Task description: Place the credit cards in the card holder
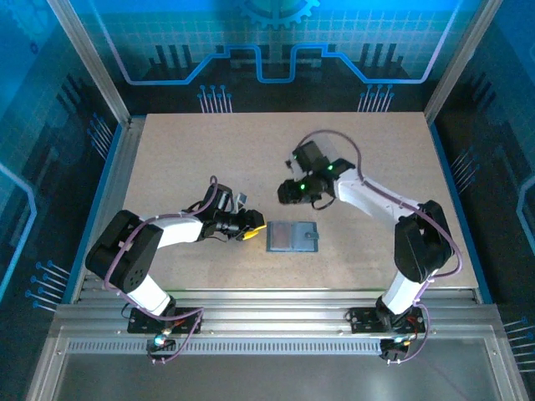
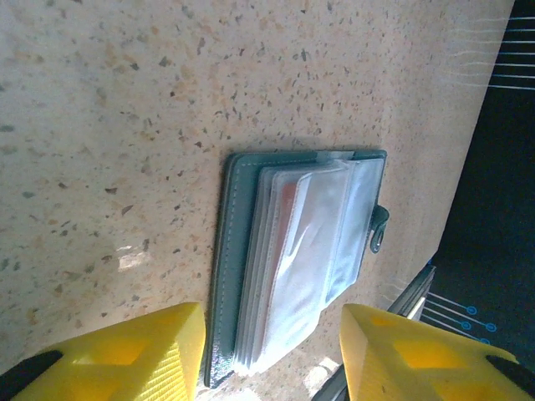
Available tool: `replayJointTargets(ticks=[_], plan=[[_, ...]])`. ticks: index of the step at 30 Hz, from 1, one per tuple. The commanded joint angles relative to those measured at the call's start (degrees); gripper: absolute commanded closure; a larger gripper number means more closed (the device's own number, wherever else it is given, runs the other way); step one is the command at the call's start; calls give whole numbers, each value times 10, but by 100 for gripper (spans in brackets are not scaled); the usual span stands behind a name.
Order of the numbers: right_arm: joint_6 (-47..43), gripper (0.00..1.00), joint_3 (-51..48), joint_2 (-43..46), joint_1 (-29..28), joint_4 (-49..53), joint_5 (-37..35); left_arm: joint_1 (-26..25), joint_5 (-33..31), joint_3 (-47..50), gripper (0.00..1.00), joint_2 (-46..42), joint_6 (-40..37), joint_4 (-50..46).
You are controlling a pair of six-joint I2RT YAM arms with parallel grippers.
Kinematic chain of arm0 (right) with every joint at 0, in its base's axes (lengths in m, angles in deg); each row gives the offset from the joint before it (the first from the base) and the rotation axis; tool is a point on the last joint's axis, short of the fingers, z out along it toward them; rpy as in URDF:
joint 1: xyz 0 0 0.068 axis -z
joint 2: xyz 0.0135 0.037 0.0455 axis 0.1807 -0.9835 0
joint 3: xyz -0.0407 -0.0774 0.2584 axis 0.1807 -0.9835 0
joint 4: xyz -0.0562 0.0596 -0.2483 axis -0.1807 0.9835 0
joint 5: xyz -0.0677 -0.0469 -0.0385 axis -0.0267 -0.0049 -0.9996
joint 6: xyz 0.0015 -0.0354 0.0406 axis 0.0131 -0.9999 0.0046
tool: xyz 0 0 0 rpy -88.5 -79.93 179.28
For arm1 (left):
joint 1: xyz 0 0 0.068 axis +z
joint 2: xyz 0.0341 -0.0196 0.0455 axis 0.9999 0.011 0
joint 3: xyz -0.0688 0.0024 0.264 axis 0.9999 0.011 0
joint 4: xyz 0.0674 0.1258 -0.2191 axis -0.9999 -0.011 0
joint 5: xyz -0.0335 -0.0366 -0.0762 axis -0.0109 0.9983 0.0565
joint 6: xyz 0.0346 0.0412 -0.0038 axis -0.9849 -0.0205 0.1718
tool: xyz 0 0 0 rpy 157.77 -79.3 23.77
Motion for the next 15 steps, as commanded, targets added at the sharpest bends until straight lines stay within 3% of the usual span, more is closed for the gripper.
replayJointTargets(ticks=[1,4,15], plan=[[-50,61,79,-29,35,53,-88,3,19,8,52,-13,3,12],[-91,68,144,-76,48,65,-144,2,20,8,52,-18,0,15],[-202,67,340,-275,47,56,-273,-6,-27,9,49,-90,-44,-32]])
